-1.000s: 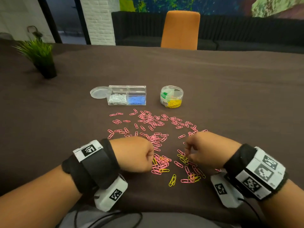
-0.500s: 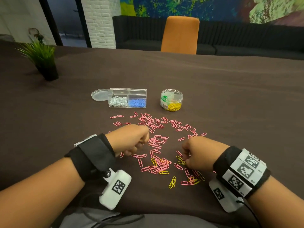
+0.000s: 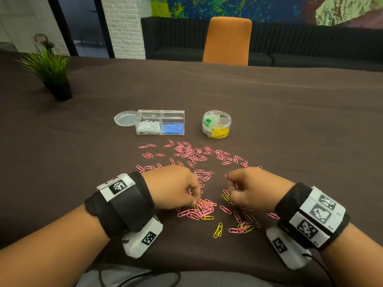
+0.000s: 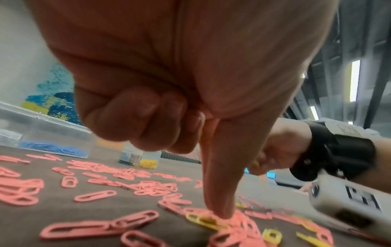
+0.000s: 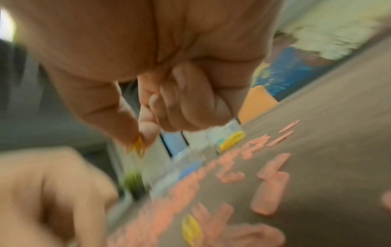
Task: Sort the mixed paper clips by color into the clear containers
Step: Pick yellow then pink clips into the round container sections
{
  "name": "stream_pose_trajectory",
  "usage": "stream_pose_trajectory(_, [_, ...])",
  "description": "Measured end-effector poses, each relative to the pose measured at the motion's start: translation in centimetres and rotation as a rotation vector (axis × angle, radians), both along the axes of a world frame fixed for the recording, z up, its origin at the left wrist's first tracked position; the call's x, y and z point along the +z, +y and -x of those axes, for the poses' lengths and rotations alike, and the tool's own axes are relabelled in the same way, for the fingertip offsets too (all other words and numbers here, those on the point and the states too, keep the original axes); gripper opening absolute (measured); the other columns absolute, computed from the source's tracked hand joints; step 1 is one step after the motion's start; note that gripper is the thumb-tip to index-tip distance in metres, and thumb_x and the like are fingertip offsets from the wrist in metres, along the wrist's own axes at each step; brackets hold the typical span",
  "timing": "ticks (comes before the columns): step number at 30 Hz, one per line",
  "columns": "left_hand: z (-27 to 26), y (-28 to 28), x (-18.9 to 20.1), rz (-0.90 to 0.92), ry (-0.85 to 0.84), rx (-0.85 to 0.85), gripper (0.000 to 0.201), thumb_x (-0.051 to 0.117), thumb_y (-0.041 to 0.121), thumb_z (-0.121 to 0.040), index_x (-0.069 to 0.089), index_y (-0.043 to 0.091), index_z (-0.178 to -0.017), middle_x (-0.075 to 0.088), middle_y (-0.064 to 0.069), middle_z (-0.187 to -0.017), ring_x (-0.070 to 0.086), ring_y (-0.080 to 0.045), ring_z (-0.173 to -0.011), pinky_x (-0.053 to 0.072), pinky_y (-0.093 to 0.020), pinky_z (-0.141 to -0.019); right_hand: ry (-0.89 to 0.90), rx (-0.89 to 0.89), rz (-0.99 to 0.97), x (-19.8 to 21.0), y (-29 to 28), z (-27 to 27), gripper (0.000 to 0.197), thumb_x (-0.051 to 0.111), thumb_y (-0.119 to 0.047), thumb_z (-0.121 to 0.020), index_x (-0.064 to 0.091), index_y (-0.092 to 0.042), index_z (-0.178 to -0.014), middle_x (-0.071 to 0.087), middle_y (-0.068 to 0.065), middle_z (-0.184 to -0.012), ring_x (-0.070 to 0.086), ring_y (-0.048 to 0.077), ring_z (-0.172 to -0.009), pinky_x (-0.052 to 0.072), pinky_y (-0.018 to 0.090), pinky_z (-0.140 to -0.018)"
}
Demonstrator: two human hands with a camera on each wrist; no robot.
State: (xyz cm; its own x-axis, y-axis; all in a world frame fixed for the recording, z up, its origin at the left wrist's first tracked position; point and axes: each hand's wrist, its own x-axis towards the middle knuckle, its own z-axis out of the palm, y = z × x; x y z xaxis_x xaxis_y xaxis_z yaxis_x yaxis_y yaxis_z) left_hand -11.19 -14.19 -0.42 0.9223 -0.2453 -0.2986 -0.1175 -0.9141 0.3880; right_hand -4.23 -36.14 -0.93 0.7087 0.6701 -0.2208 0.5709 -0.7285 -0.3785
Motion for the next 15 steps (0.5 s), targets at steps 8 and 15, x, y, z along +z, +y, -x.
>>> stream_pose_trajectory(8, [-0.2,-1.0,-0.3,-0.289,-0.145,-0.089,0.015,0.060,0.027,-0.090,0.072,0.025,-0.097,0.071,0.007,-0.092,0.063,-0.013,-0.089,0.046,-0.024,-0.073,1.029,-0.346,-1.157,-0.3,-2.6,-1.2,0.018,0.068,-0.011,-0.064,0.053,-0.013,-0.074,0.055,0.009,-0.075,0.043,0.013,-0.054,0.035,0.021,-0.042])
stream_pose_trajectory(15, [-0.3,0.4,-0.4,-0.070,-0.190,-0.005,0.017,0.049,0.026,-0.088,0.058,0.017,-0.077,0.061,0.003,-0.075,0.057,-0.016,-0.072,0.049,-0.030,-0.066,1.006,-0.520,-1.125,-0.8,-1.6,-1.7,0.016,0.046,-0.003,-0.072,0.055,-0.012,-0.080,0.050,0.005,-0.071,0.039,0.011,-0.051,0.031,0.018,-0.037])
